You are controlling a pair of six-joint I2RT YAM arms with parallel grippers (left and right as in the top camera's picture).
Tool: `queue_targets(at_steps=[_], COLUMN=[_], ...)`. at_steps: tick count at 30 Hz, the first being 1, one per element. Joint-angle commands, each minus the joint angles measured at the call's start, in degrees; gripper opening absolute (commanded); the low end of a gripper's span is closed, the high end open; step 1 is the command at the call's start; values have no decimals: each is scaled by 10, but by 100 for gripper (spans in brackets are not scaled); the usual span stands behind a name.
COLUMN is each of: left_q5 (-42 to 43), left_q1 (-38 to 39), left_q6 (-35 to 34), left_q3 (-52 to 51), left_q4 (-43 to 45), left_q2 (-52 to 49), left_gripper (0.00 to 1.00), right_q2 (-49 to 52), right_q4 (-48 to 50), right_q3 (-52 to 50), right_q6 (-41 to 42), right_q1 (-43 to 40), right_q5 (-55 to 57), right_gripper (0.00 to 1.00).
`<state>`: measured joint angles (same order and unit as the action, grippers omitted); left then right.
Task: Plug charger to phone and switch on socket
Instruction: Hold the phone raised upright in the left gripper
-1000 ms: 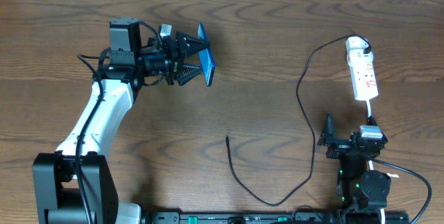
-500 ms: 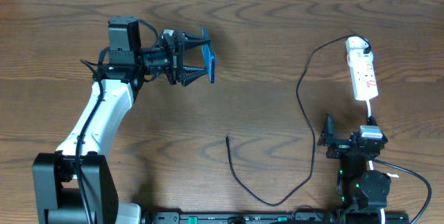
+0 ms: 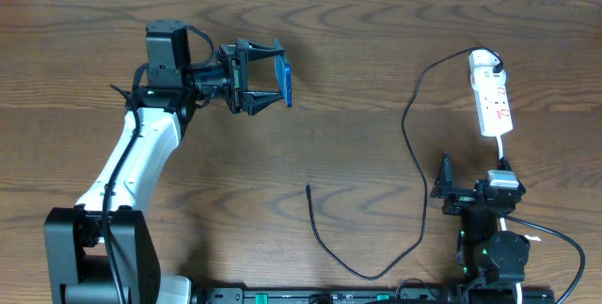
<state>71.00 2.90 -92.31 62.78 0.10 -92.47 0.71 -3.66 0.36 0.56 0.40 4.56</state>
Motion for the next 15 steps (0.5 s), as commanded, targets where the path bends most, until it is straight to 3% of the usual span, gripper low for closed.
queue_targets(at_steps=[1, 8, 15], left_q5=[34, 41, 40], left_q1=[-2, -2, -2], left_q6=[-36, -90, -94], left_q3=[1, 1, 1], left_q4=[5, 46, 58], left_q2=[19, 19, 19], left_gripper=[7, 7, 7], right_q2=[-4, -4, -4], right_q4=[-2, -2, -2], right_q3=[-1, -1, -1], right_q6=[-9, -9, -9], right_q1=[4, 4, 4], right_q5=[2, 2, 2], right_gripper=[99, 99, 99])
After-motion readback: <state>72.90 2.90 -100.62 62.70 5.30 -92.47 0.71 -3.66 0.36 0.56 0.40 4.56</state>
